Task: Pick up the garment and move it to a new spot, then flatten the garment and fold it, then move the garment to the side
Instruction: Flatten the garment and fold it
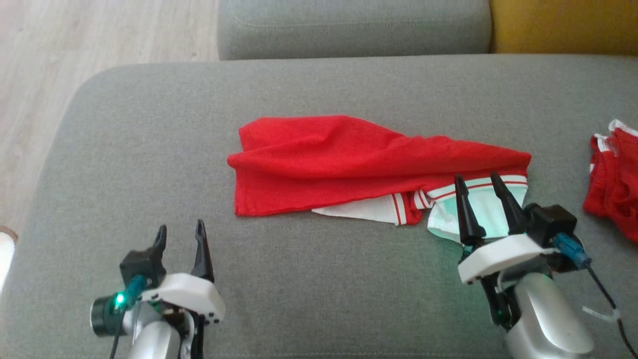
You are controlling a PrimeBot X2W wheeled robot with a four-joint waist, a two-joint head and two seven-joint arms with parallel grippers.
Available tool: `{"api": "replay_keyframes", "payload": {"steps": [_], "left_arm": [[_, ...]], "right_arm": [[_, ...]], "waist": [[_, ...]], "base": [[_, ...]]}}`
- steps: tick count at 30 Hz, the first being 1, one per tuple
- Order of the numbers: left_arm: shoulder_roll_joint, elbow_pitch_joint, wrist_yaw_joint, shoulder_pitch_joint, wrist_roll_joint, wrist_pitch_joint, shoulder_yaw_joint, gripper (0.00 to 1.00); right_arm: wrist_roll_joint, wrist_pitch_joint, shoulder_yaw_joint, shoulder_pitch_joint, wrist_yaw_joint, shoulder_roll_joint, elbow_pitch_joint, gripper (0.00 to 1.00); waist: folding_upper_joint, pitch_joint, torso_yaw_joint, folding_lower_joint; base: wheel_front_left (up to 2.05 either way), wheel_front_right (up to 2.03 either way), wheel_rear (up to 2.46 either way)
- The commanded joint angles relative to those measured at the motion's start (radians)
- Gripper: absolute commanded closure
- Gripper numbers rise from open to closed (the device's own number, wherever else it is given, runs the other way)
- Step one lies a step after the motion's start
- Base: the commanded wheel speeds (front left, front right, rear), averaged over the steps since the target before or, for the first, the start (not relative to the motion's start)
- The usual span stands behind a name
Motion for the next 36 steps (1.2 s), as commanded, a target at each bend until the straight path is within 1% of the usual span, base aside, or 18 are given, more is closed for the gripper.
{"api": "replay_keyframes", "payload": {"steps": [1,10,16,19,27,36], "left_arm": [[0.016,-0.028,-0.004,-0.010,0.009,-0.005,0.029,0.00],[0.016,-0.050,-0.016,0.043,0.043,-0.005,0.041,0.00],[0.016,-0.065,-0.020,0.043,0.050,-0.005,0.036,0.00],[0.016,-0.068,-0.023,0.037,0.047,-0.005,0.025,0.00],[0.016,-0.073,-0.028,0.003,0.033,-0.005,-0.020,0.00],[0.016,-0.068,-0.029,-0.027,0.027,-0.005,-0.051,0.00]], "right_arm": [[0.005,-0.006,0.008,-0.007,0.007,0.000,-0.015,0.00],[-0.001,-0.006,-0.044,0.055,0.007,0.000,0.018,0.00],[-0.001,-0.006,-0.057,0.064,0.007,0.000,0.022,0.00],[-0.008,-0.006,-0.082,0.065,0.007,0.000,0.037,0.00],[-0.056,-0.006,-0.158,0.052,0.007,0.000,0.125,0.00],[-0.086,-0.006,-0.181,0.009,0.007,0.000,0.259,0.00]], "waist": [[0.0000,-0.017,0.007,0.0001],[0.0000,-0.042,-0.007,0.0001],[0.0000,-0.032,-0.019,0.0001],[0.0000,-0.022,-0.024,0.0001],[0.0000,0.032,-0.022,0.0001],[0.0000,0.072,-0.016,0.0001]], "base": [[0.00,0.00,0.00],[0.00,0.00,0.00],[0.00,0.00,0.00],[0.00,0.00,0.00],[0.00,0.00,0.00],[0.00,0.00,0.00]]}}
